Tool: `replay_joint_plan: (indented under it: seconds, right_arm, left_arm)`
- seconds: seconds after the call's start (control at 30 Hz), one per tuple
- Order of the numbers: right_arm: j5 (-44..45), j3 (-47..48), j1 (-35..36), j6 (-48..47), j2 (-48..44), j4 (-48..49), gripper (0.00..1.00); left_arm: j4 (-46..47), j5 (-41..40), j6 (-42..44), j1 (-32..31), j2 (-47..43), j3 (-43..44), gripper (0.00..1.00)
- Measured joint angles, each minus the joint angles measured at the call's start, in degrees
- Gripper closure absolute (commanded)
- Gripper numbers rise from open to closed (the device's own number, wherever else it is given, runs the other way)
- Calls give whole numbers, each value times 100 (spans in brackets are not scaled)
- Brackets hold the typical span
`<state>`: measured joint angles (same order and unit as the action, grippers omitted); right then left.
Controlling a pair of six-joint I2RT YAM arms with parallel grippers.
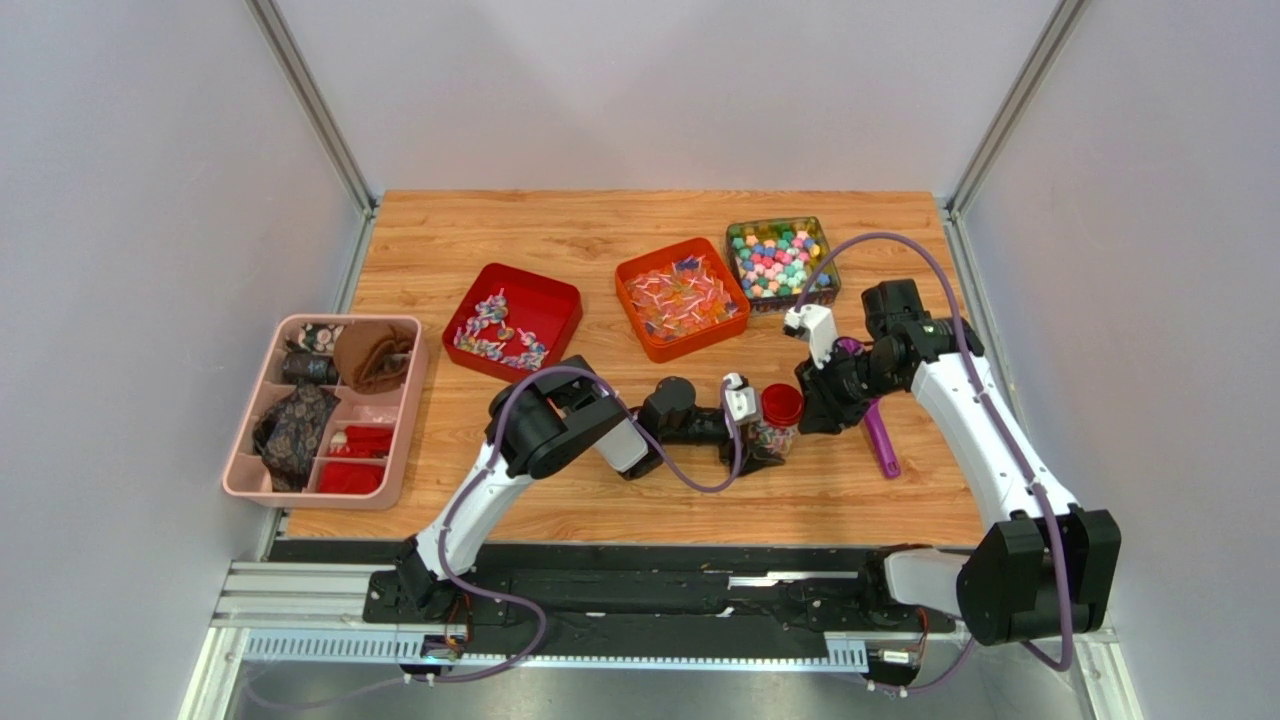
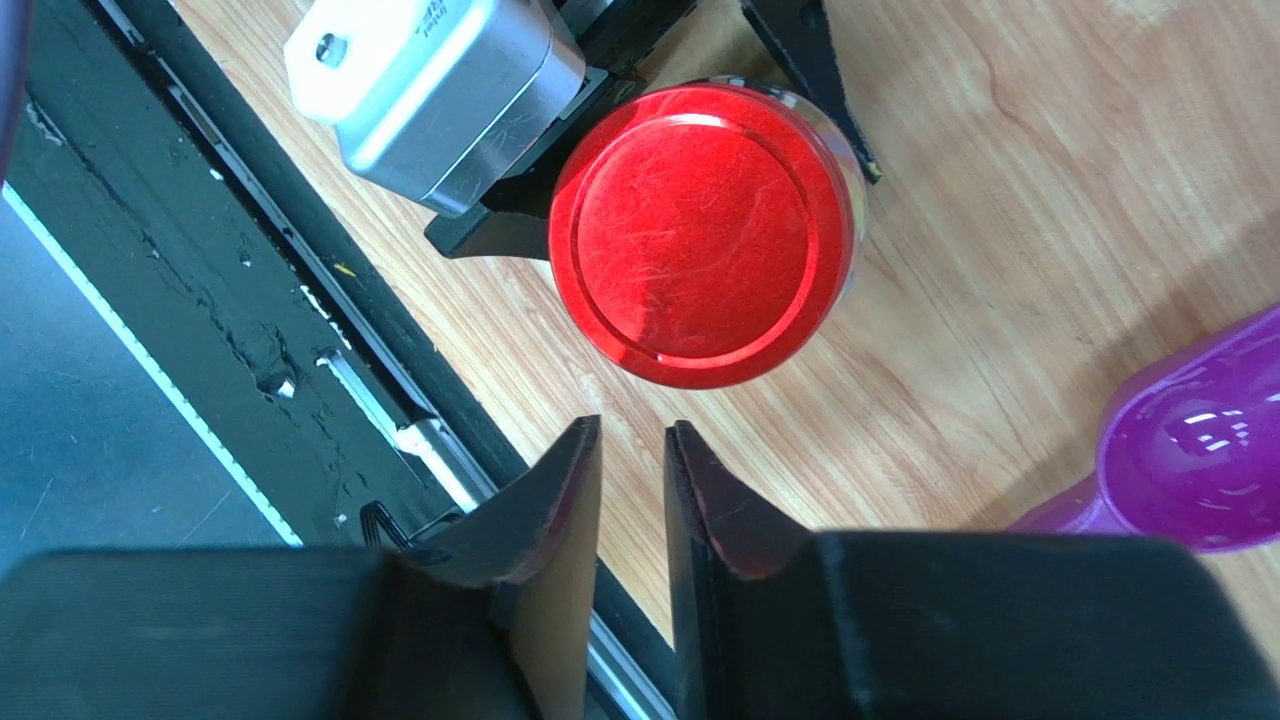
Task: Pack the candies
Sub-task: Screw the bottle lid onto the packing bottle.
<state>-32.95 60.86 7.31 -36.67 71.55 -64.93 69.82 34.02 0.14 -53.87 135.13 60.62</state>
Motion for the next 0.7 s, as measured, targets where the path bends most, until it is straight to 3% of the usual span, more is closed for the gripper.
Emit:
replay_joint_plan:
  seconds: [0.2, 0.4, 0.63, 0.7]
  right_arm:
    - [7, 472, 2, 68, 26, 50, 63]
    - [-168, 1027, 61, 131, 754, 398, 60]
    - [-245, 1099, 254, 245, 1390, 621, 62]
    - [-275, 1117, 291, 258, 1443, 645, 67]
  left_arm:
    - [0, 0, -2, 0, 0, 0, 81]
    - [-2, -2, -4, 0, 0, 0, 81]
    - [-11, -2, -9, 0, 0, 9, 81]
    - [-17, -2, -9, 0, 0, 11, 81]
